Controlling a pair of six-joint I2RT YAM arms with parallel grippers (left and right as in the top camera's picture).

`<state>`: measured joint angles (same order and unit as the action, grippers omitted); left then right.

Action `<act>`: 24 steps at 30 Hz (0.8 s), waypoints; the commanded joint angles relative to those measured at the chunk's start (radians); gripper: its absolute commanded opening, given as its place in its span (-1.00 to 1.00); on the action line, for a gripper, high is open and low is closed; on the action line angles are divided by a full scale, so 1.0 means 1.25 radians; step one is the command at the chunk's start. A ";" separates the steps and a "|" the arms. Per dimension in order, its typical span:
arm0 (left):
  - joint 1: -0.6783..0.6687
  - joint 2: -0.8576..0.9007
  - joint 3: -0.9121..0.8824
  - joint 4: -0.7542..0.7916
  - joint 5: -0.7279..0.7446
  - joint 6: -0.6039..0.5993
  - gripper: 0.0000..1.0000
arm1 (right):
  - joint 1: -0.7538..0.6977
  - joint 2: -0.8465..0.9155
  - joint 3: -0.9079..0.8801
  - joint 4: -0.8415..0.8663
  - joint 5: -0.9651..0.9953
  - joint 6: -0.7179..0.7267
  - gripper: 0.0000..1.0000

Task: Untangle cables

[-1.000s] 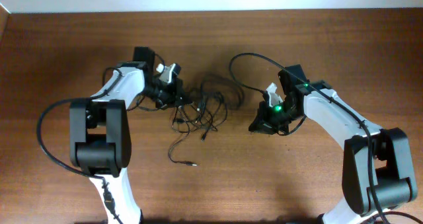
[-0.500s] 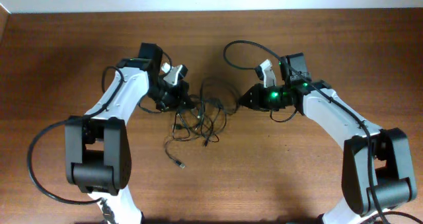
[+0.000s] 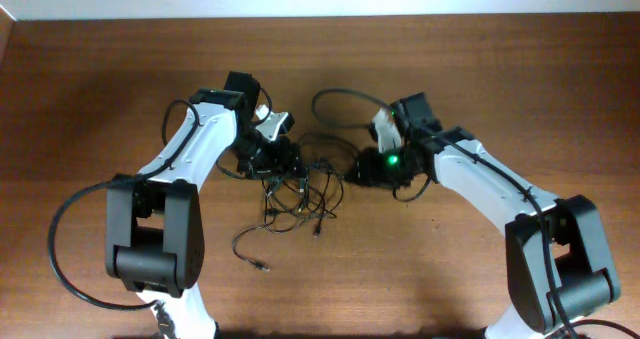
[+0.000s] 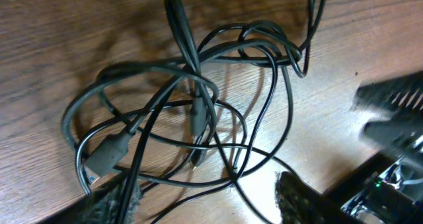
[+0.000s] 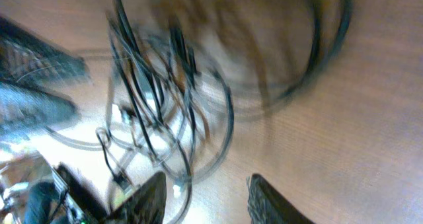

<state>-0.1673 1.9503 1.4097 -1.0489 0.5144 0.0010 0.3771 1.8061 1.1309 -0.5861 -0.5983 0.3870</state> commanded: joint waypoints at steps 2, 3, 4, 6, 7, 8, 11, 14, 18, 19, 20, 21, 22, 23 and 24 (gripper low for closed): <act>0.000 -0.012 -0.002 0.014 -0.021 0.006 0.55 | 0.047 -0.011 0.005 -0.129 0.003 0.011 -0.18; 0.000 -0.012 -0.002 0.031 -0.021 0.006 0.60 | 0.060 -0.011 0.005 -0.155 -0.002 0.012 -0.18; 0.002 -0.012 0.005 0.055 -0.020 0.006 0.60 | 0.065 -0.011 0.005 -0.169 -0.026 0.012 -0.18; 0.004 -0.012 0.016 0.078 -0.021 -0.001 0.51 | 0.065 -0.011 0.005 -0.169 -0.088 0.012 -0.18; 0.004 -0.012 0.024 0.120 -0.021 -0.026 0.38 | 0.063 -0.011 0.005 -0.167 -0.152 0.049 -0.18; 0.003 -0.012 0.024 0.161 -0.021 -0.036 0.31 | 0.062 -0.011 0.005 -0.166 -0.165 0.105 -0.18; -0.018 -0.012 0.023 0.275 -0.067 -0.036 0.22 | 0.054 -0.011 0.005 -0.172 -0.183 0.268 -0.18; -0.056 -0.009 0.023 0.304 -0.157 -0.036 0.17 | 0.054 -0.011 0.005 -0.172 -0.251 0.350 -0.17; -0.122 0.027 0.023 0.309 -0.161 0.057 0.21 | 0.054 -0.011 0.005 -0.178 -0.271 0.395 -0.17; -0.137 0.045 0.023 0.310 -0.161 0.073 0.21 | 0.054 -0.011 0.005 -0.182 -0.271 0.396 -0.18; -0.143 0.054 0.023 0.309 -0.161 0.072 0.18 | 0.054 -0.011 0.005 -0.184 -0.270 0.396 -0.17; -0.146 0.063 0.023 0.307 -0.161 0.072 0.15 | 0.054 -0.011 0.005 -0.184 -0.270 0.396 -0.18; -0.149 0.076 0.023 0.304 -0.161 0.071 0.01 | 0.054 -0.011 0.005 -0.184 -0.270 0.396 -0.17; -0.149 0.081 0.023 0.302 -0.167 0.059 -0.05 | 0.054 -0.011 0.005 -0.185 -0.270 0.396 -0.18; -0.149 0.085 0.023 0.299 -0.182 0.054 -0.10 | 0.054 -0.011 0.005 -0.191 -0.270 0.396 -0.18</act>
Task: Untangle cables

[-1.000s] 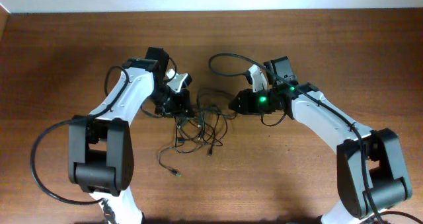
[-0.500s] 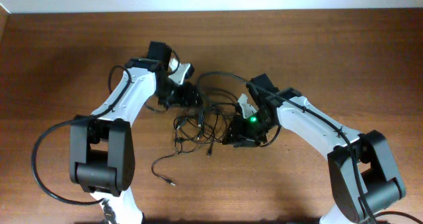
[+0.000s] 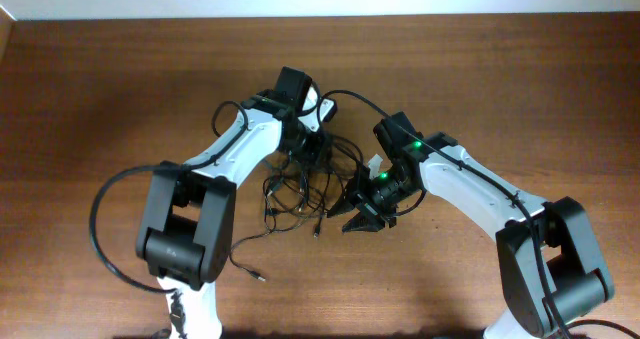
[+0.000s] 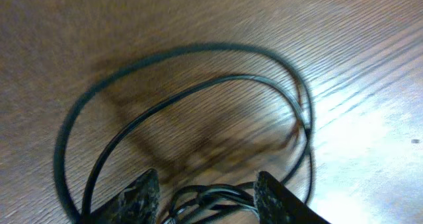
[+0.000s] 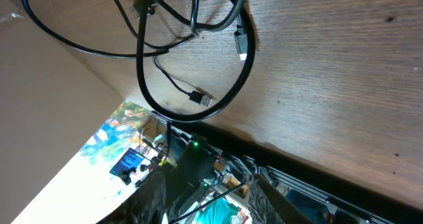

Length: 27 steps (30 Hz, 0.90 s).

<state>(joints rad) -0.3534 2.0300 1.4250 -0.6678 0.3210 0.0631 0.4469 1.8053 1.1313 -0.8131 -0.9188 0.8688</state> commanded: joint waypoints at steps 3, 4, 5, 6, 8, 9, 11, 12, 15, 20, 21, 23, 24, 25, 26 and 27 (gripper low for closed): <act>0.000 0.023 0.011 -0.021 -0.045 0.005 -0.12 | -0.002 -0.010 0.005 -0.011 -0.013 0.009 -0.17; 0.000 0.023 0.011 -0.030 -0.045 0.005 -0.17 | -0.002 -0.010 0.005 -0.011 -0.011 0.009 -0.17; 0.000 0.023 0.011 -0.042 -0.047 0.005 -0.34 | -0.002 -0.010 0.005 -0.011 -0.010 0.009 -0.17; 0.000 0.023 0.011 -0.061 -0.069 0.000 -0.58 | -0.002 -0.010 0.005 -0.011 -0.010 0.009 -0.16; 0.002 0.023 0.011 -0.090 -0.122 -0.079 -0.79 | -0.002 -0.010 0.005 -0.011 0.017 0.009 -0.12; 0.002 0.023 0.012 -0.092 -0.110 -0.103 -0.79 | -0.002 -0.010 0.005 -0.010 0.060 0.009 -0.10; 0.012 0.021 0.026 -0.099 -0.012 -0.105 -0.76 | -0.002 -0.010 0.005 0.026 0.124 0.009 -0.10; 0.018 0.021 0.032 -0.102 0.022 -0.105 -0.74 | -0.002 -0.010 0.005 0.052 0.155 0.005 -0.10; 0.060 0.021 0.056 -0.120 0.046 -0.239 -0.67 | -0.002 -0.010 0.005 0.218 0.334 -0.073 -0.12; 0.114 0.021 0.056 -0.164 0.046 -0.262 -0.45 | -0.001 -0.010 0.005 0.343 0.516 -0.136 -0.53; 0.119 0.021 0.055 -0.167 0.041 -0.262 -0.47 | -0.001 -0.010 0.005 0.366 0.517 -0.186 -0.53; 0.119 0.023 0.049 -0.167 0.012 -0.263 -0.56 | 0.004 -0.005 0.005 0.398 0.518 -0.242 -0.53; 0.118 0.026 0.043 -0.168 0.013 -0.263 -0.55 | 0.014 0.004 0.005 0.419 0.517 -0.274 -0.53; 0.117 0.026 0.033 -0.168 0.013 -0.263 -0.54 | 0.030 0.020 0.005 0.444 0.518 -0.300 -0.52; 0.118 0.026 0.027 -0.168 0.012 -0.262 -0.53 | 0.041 0.031 0.005 0.460 0.518 -0.316 -0.42; 0.119 0.026 0.026 -0.168 0.009 -0.262 -0.51 | 0.050 0.041 0.005 0.473 0.521 -0.324 -0.38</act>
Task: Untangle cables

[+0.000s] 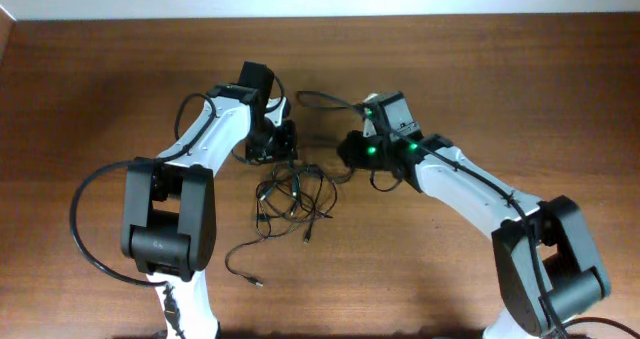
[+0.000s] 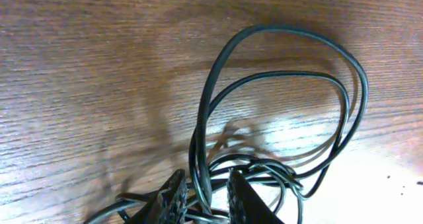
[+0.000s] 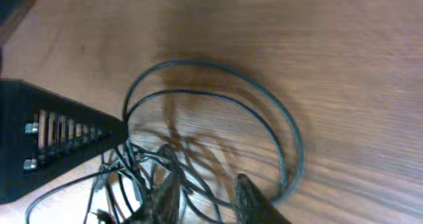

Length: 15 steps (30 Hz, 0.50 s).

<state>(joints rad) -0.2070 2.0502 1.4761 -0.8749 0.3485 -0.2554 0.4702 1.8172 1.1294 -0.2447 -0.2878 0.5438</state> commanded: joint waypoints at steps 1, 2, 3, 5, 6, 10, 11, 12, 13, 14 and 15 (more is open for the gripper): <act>0.004 0.010 -0.015 -0.002 -0.016 -0.007 -0.46 | 0.040 0.040 0.006 0.033 0.020 -0.068 -0.36; 0.006 0.010 -0.015 0.002 -0.019 -0.007 -0.28 | 0.048 0.045 0.006 0.047 0.025 -0.067 -0.34; 0.006 0.013 -0.015 0.016 -0.024 -0.008 -0.24 | 0.052 0.046 0.006 0.050 0.031 -0.067 -0.33; -0.003 0.018 -0.016 0.038 -0.024 -0.008 -0.33 | 0.053 0.047 0.006 0.047 0.031 -0.067 -0.33; -0.011 0.027 -0.016 0.049 -0.024 -0.008 -0.33 | 0.053 0.047 0.006 0.041 0.031 -0.067 -0.32; -0.021 0.073 -0.016 0.065 -0.024 -0.026 -0.49 | 0.053 0.060 0.001 -0.002 0.030 -0.067 -0.28; -0.021 0.074 -0.016 0.065 -0.023 -0.026 -0.72 | 0.053 0.070 0.001 -0.002 0.030 -0.067 -0.25; -0.021 0.074 -0.014 0.065 -0.014 -0.026 -1.00 | 0.053 0.080 0.001 -0.006 0.030 -0.063 -0.24; -0.017 0.071 -0.009 0.065 0.010 -0.025 -1.00 | 0.053 0.088 -0.001 -0.008 0.027 -0.052 -0.25; -0.010 0.066 -0.002 0.062 0.045 -0.025 -1.00 | 0.053 0.096 -0.002 -0.008 0.027 -0.045 -0.26; 0.008 0.053 0.008 0.060 0.119 -0.012 -1.00 | 0.053 0.104 -0.003 -0.008 0.025 -0.045 -0.28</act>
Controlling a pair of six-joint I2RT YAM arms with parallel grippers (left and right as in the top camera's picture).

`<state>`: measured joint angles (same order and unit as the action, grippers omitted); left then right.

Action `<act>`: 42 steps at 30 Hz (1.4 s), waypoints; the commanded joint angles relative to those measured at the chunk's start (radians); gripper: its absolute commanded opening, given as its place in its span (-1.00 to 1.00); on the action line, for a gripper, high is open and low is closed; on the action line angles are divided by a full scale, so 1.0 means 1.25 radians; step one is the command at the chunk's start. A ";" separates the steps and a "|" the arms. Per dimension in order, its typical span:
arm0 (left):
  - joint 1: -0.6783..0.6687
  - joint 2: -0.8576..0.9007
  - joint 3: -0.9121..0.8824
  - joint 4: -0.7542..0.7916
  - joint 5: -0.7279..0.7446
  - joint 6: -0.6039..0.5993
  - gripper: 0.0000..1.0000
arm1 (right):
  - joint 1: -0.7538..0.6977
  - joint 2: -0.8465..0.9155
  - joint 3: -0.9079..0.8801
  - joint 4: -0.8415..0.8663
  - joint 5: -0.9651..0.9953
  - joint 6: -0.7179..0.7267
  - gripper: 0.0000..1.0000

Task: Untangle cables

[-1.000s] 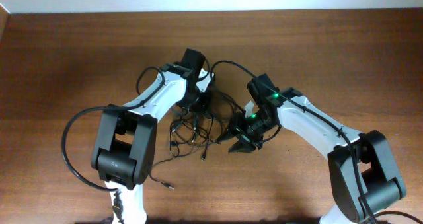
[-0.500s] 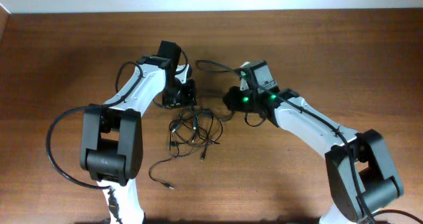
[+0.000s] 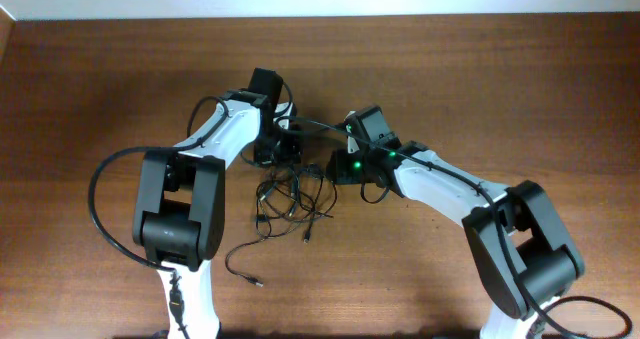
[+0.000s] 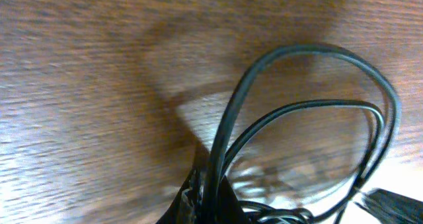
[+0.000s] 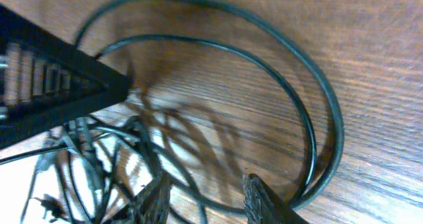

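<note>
A tangle of thin black cables point(image 3: 292, 194) lies at the table's middle, with loops reaching back between my two grippers. At the tangle's far left edge, my left gripper point(image 3: 282, 147) is shut on a thick black cable point(image 4: 310, 49); its pinch point(image 4: 206, 194) holds where the loop starts. My right gripper point(image 3: 335, 167) sits at the tangle's far right edge. In its own view it stands open point(image 5: 208, 199), low over the table, with thin strands crossing between its fingers point(image 5: 261, 197) and the thick loop point(image 5: 330, 118) curving to the right.
One loose cable end with a plug point(image 3: 245, 269) trails toward the near edge of the brown wooden table point(image 3: 520, 79). A black wedge-shaped body point(image 5: 53, 72) fills the left of the right wrist view, close to the right fingers.
My left gripper's fingers, slightly apart around the thick cable, are now shut on it. My right gripper has moved a little left and nearer, closer to the tangle and the left gripper.
At first both grippers stood open on either side of the tangle. Then the left was at the far edge and the right at the near right. Later both were behind the tangle, the left straddling a thick loop. Now the left grips that loop; the right is open.
</note>
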<state>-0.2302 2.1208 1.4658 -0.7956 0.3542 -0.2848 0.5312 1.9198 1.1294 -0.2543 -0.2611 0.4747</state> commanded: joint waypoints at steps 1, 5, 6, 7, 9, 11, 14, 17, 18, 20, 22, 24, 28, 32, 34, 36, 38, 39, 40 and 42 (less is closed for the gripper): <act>0.041 -0.013 0.023 -0.005 0.160 0.014 -1.00 | 0.004 0.024 -0.003 -0.002 0.002 0.010 -0.37; 0.120 -0.092 0.035 -0.005 0.343 0.016 -1.00 | 0.004 0.027 -0.010 -0.028 0.000 0.010 -0.86; 0.131 -0.108 0.035 -0.005 0.363 0.016 -1.00 | 0.004 0.027 -0.015 -0.028 0.000 0.010 -0.90; 0.161 -0.149 0.035 -0.004 0.408 0.016 -1.00 | 0.004 0.027 -0.022 -0.031 0.001 0.010 -0.92; 0.196 -0.212 0.035 -0.004 0.458 0.016 -1.00 | 0.004 0.027 -0.031 -0.036 0.004 0.010 -0.92; 0.221 -0.302 0.035 0.018 0.499 0.017 -1.00 | 0.004 0.027 -0.043 -0.036 0.009 0.010 -0.92; 0.239 -0.406 0.035 0.082 0.546 0.019 -1.00 | 0.004 0.027 -0.048 -0.034 0.009 0.010 -0.92; 0.256 -0.528 0.035 0.117 0.350 0.019 -1.00 | 0.004 0.027 -0.048 -0.036 0.008 0.010 -0.92; 0.256 -0.546 0.035 0.097 0.284 0.019 -1.00 | 0.004 0.027 -0.047 -0.036 -0.009 0.009 -0.92; 0.256 -0.561 0.035 0.048 0.180 0.019 -1.00 | -0.013 0.009 -0.038 -0.037 -0.118 0.009 -0.90; 0.256 -0.555 0.034 -0.017 0.095 0.019 -1.00 | -0.076 -0.042 -0.006 -0.044 -0.305 0.009 -0.77; 0.256 -0.555 0.034 -0.033 0.096 0.019 -1.00 | -0.134 -0.074 0.015 -0.048 -0.504 -0.003 -0.45; 0.256 -0.555 0.034 -0.044 0.117 -0.016 -1.00 | -0.163 -0.078 0.015 -0.154 -0.590 0.045 -0.24; 0.256 -0.555 0.034 -0.053 0.117 -0.063 -1.00 | -0.161 -0.078 0.015 -0.214 -0.590 0.183 -0.24; 0.256 -0.555 0.034 -0.060 0.117 -0.075 -1.00 | -0.147 -0.078 0.015 -0.215 -0.590 0.252 -0.14; 0.256 -0.555 0.034 -0.060 0.117 -0.078 -1.00 | -0.114 -0.078 0.015 -0.196 -0.564 0.374 -0.15; 0.256 -0.555 0.034 -0.060 0.117 -0.078 -1.00 | -0.080 -0.078 0.015 -0.163 -0.508 0.479 -0.15; 0.256 -0.555 0.034 -0.060 0.117 -0.077 -1.00 | -0.063 -0.078 0.015 -0.145 -0.475 0.534 -0.15; 0.256 -0.555 0.034 -0.061 0.117 -0.077 -1.00 | -0.045 -0.078 0.015 -0.117 -0.441 0.601 -0.15; 0.256 -0.555 0.033 -0.068 0.117 -0.077 -1.00 | -0.017 -0.078 0.015 -0.048 -0.374 0.686 -0.15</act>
<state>0.0849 1.4509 1.4834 -0.8726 0.5037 -0.3676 0.4759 1.8362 1.1427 -0.3668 -0.8532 1.1408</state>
